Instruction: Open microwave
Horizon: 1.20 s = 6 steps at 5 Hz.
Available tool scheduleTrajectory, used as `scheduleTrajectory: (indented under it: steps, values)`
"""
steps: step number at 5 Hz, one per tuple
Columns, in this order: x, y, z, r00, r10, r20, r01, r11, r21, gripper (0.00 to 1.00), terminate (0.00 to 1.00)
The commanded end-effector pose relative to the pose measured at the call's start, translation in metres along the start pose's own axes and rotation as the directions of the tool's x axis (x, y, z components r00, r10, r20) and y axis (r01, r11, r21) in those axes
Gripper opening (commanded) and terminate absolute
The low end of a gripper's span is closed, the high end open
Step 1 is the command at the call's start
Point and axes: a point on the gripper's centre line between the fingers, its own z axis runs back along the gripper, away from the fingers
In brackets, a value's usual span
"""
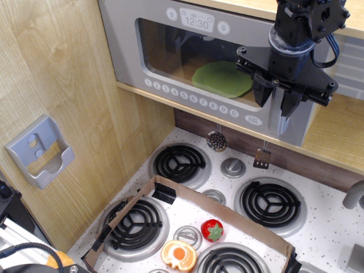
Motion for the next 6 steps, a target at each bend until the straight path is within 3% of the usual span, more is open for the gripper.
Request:
scheduleTrajectory:
  steps: [1,2,3,4,6]
  values:
    - [-0.029,-0.005,0.008,0.995,0.103,0.018,-0.103,0.995,-0.007,0.00,0.00]
    - [-0.058,-0.005,0.004,0.982,0.186,0.036,-0.185,0.982,-0.026,0.00,0.00]
    - [-0.079,-0.006,0.006,0.963,0.270,0.014,-0.269,0.963,-0.007,1.00,0.00]
    - [-0.091,-0.015,0.009,0.940,0.340,0.001,-0.340,0.940,0.030,1.00,0.00]
    - [-0.099,-0.070,0.004,0.862,0.507,0.006,-0.507,0.862,0.021,1.00,0.00]
